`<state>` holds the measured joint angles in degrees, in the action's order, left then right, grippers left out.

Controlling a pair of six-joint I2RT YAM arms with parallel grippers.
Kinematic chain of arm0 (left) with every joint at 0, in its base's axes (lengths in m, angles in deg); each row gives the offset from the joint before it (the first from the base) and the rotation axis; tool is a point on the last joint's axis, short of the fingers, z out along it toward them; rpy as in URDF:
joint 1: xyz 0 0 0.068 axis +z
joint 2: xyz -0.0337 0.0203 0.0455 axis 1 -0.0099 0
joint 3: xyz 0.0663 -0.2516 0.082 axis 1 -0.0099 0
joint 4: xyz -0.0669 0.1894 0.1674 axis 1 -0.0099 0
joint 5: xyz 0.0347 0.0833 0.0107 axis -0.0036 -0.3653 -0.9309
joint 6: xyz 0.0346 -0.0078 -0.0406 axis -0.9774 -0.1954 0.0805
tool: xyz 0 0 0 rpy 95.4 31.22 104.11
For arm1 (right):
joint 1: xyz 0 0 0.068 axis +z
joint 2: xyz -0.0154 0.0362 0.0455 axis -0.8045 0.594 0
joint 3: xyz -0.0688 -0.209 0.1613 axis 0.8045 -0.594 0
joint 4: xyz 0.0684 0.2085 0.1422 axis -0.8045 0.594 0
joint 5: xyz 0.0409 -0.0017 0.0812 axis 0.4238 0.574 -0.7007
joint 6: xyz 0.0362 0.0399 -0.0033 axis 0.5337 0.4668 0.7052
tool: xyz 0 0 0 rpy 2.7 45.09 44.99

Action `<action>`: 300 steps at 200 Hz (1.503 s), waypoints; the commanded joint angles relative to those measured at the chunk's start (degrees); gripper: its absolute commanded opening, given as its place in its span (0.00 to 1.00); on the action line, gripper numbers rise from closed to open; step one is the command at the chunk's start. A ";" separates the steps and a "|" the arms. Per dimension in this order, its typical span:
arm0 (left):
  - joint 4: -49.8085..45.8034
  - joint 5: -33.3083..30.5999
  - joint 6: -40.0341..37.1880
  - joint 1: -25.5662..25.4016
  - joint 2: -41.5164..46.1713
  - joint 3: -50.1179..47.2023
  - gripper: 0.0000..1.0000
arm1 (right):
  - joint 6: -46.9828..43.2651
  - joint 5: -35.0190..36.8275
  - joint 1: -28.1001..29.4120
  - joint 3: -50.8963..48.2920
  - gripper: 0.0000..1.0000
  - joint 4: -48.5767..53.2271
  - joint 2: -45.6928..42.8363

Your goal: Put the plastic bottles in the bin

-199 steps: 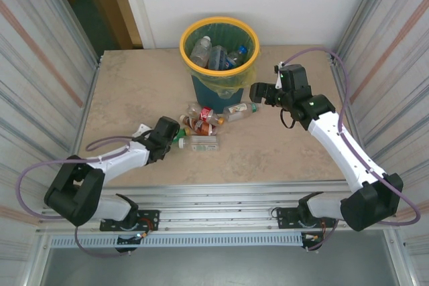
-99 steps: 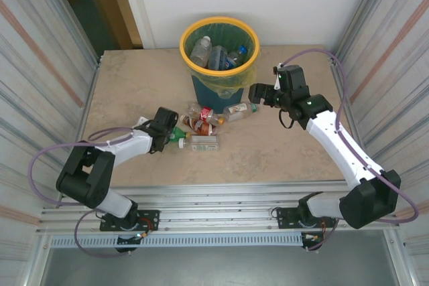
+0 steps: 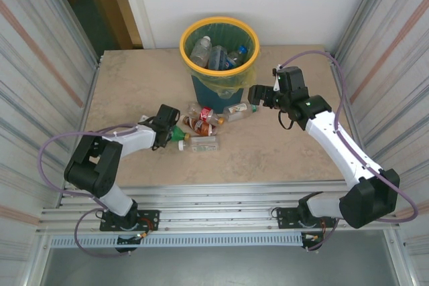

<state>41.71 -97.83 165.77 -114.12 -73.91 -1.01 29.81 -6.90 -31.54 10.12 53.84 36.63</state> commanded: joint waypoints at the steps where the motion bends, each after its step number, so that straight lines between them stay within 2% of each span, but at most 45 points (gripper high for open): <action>1: 0.19 -0.27 0.73 0.90 -0.88 0.89 0.59 | 1.41 -0.44 -0.37 -0.35 0.98 -0.68 0.15; 34: 1.90 -1.11 0.38 2.30 0.02 0.97 0.53 | 1.30 -0.69 -0.33 -0.35 0.99 -0.71 -0.14; 66: 2.78 -2.43 -4.22 3.80 2.64 2.17 0.47 | 1.43 -0.80 -0.38 -0.70 0.99 -0.54 -0.97; 107: 5.41 -1.34 -16.86 6.70 9.97 2.57 0.43 | 1.87 0.90 -0.38 -2.73 0.98 -0.02 -3.35; 143: 2.39 4.20 -30.86 8.99 17.21 7.55 0.45 | 2.62 2.28 -0.39 -4.86 0.98 0.20 -5.68; 168: -1.24 8.84 -36.51 9.84 20.76 12.86 0.45 | 3.65 3.00 -0.36 -7.02 0.98 -0.15 -7.50; 201: -2.70 15.61 -37.47 10.06 23.38 18.72 0.45 | 4.77 3.68 -0.33 -9.17 0.98 -0.41 -9.69; 238: 0.54 22.83 -33.64 9.74 22.06 25.58 0.45 | 6.18 4.04 -0.31 -11.39 0.98 -0.56 -12.35; 300: 4.43 19.82 -32.44 2.87 10.27 41.52 0.46 | 8.29 5.37 0.54 -14.53 0.98 -0.13 -15.98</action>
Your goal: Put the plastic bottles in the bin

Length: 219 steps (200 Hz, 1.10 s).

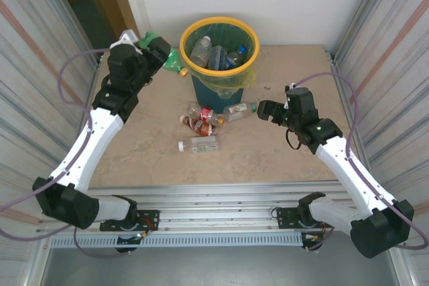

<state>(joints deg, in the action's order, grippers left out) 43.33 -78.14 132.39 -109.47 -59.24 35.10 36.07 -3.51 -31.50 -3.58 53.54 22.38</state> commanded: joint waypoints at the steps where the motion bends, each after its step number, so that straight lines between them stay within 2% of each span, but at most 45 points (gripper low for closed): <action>1: 2.87 0.10 0.97 -1.91 -4.71 5.66 0.46 | 2.04 1.98 0.55 -0.84 0.98 0.17 -1.74; 69: 3.99 -2.97 2.51 -6.97 -21.18 20.81 0.48 | 3.18 4.55 2.44 -1.86 0.98 1.13 -2.56; 169: 2.16 -11.05 -1.92 -11.68 -37.04 36.63 0.50 | 3.97 6.06 4.48 -2.31 0.98 0.88 -1.86; 219: 0.48 -14.69 -4.97 -13.92 -42.37 44.42 0.60 | 4.06 6.19 4.65 -2.42 0.98 0.78 -1.76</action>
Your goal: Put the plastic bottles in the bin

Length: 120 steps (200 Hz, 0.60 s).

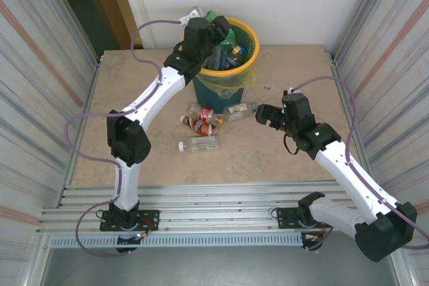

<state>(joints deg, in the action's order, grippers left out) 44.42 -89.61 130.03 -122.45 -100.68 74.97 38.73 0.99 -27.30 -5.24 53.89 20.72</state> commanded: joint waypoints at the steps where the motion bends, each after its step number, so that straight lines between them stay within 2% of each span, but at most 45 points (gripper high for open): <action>1: -0.71 -3.17 -2.60 -0.92 -1.72 4.64 0.60 | 1.39 1.69 0.46 -0.81 0.98 0.43 -0.05; 82: -1.07 -5.14 -3.72 -2.67 -5.32 7.71 0.76 | 1.25 1.43 0.37 -0.24 0.98 0.61 0.44; 120: -0.98 -6.45 -5.20 -2.79 -4.44 6.75 0.77 | 1.39 0.99 0.40 -0.20 0.98 0.35 1.01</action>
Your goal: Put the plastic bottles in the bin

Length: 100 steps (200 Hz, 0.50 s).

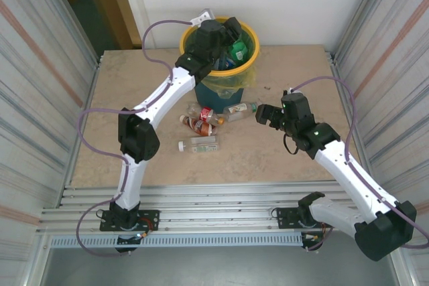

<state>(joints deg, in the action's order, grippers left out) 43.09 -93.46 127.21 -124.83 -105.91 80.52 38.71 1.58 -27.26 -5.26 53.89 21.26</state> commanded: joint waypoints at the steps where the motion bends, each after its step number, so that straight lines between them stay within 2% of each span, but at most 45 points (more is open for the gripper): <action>1: 0.39 -2.66 -2.49 -0.44 0.87 1.19 0.77 | 1.41 0.40 0.34 -0.11 0.98 0.35 0.48; 18: 0.91 -3.45 -3.54 -0.50 1.71 -0.06 0.73 | 1.58 0.13 0.33 -0.11 0.98 0.17 0.67; 34: 1.11 -4.18 -4.76 -0.46 2.06 -0.67 0.62 | 1.67 -0.11 0.41 -0.08 0.98 -0.14 0.85; 61: 0.52 -4.66 -5.91 -0.45 2.54 -1.70 0.51 | 1.85 -0.48 0.41 -0.04 0.98 -0.48 1.17; 100: 0.97 -3.31 -7.58 -0.67 3.60 -5.14 0.47 | 1.94 -0.54 0.51 0.05 0.98 -0.54 1.44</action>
<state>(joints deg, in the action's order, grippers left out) 43.15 -96.00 122.47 -124.92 -105.56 77.46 39.13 1.54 -27.21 -5.26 53.65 22.44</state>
